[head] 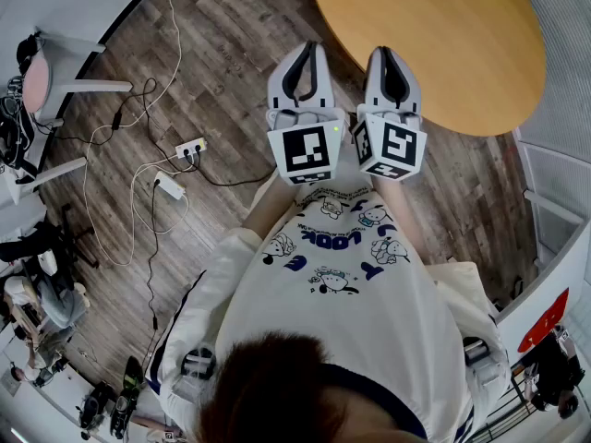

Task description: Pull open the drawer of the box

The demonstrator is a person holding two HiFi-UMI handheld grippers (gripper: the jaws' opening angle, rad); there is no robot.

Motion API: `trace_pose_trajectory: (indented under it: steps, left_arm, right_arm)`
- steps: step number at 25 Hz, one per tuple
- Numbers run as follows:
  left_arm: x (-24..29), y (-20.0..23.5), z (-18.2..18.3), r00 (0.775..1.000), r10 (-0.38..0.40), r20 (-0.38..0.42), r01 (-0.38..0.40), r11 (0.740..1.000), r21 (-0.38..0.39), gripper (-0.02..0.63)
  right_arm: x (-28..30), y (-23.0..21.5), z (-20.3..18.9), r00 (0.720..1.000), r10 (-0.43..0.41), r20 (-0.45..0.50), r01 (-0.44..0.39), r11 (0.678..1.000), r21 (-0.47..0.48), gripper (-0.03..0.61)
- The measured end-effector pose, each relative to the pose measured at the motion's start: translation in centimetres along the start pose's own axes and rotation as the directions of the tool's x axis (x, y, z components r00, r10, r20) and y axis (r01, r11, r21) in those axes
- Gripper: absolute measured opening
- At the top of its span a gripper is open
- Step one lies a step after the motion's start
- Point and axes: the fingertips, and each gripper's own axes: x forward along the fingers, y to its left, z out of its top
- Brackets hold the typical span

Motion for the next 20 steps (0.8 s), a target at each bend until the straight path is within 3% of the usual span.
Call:
trace_pose_trajectory:
  steps: [12, 20]
  left_arm:
    - [4.1, -0.5, -1.0, 1.000, 0.000, -0.020, 0.000, 1.000, -0.001, 0.020]
    - [7.4, 0.1, -1.9, 0.998, 0.056, -0.036, -0.056, 0.998, 0.000, 0.021]
  right_arm:
    - [3.8, -1.5, -0.8, 0.999, 0.042, -0.018, -0.041, 0.999, 0.020, 0.041]
    - [7.2, -3.0, -1.4, 0.997, 0.071, -0.038, -0.070, 0.997, 0.019, 0.043]
